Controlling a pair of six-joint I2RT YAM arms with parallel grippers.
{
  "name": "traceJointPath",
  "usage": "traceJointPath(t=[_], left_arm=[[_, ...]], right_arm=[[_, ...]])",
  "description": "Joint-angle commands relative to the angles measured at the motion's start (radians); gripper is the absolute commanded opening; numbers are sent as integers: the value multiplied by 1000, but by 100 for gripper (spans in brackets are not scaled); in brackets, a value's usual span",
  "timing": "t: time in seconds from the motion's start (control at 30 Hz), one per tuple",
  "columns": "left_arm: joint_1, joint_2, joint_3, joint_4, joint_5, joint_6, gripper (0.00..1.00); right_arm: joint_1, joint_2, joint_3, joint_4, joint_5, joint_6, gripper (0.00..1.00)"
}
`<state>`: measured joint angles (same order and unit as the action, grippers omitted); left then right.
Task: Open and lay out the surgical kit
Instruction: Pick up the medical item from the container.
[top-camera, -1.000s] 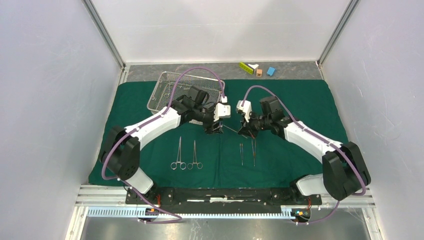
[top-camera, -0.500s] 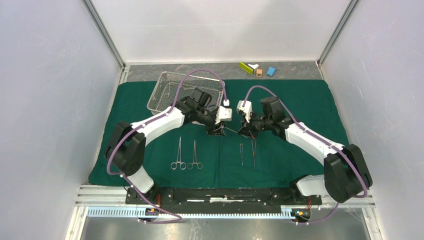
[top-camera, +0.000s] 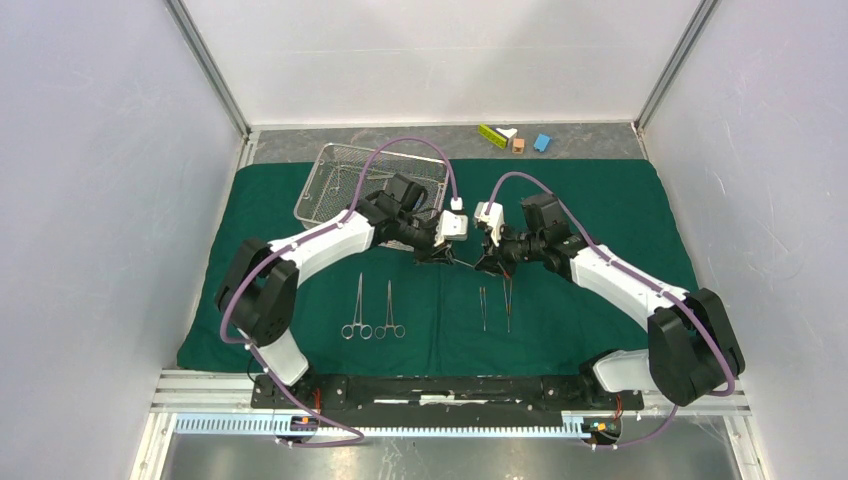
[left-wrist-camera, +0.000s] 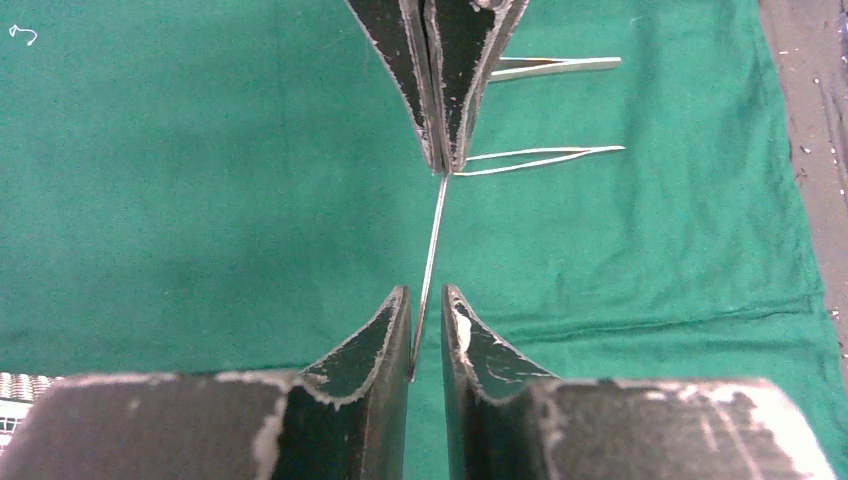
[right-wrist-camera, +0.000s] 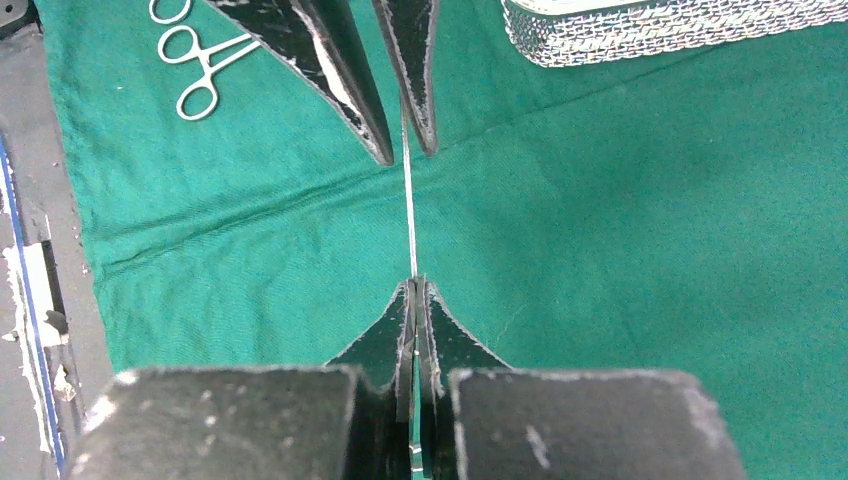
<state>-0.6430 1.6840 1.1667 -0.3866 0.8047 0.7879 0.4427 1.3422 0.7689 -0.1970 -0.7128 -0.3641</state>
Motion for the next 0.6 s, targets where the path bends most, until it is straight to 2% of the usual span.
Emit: traceJointPath(t=[0.0,0.1,0.2,0.23,0.4,0.57], left_arm=[[-9,21,49,15,21,20,21],[-9,30,65,-9,24,30,17],[-9,34,78,-29,24,41,4],[-9,35,85,-40,25,45,2],[-9,19,90,-57,13,43,2],[14,-20,69,-30,19,-3,2]], right_arm=[[-3,-26,-8,33,-17,-4,0],[-7,-28,-10,33,-17,-4,0],[-6,-25,-11,33,-14,-6,0],[-6,-23,-12,32,-13,-7,0],[-18,-22,-7,32,5,5,1],[-58,-47,8,41,27,24,15]])
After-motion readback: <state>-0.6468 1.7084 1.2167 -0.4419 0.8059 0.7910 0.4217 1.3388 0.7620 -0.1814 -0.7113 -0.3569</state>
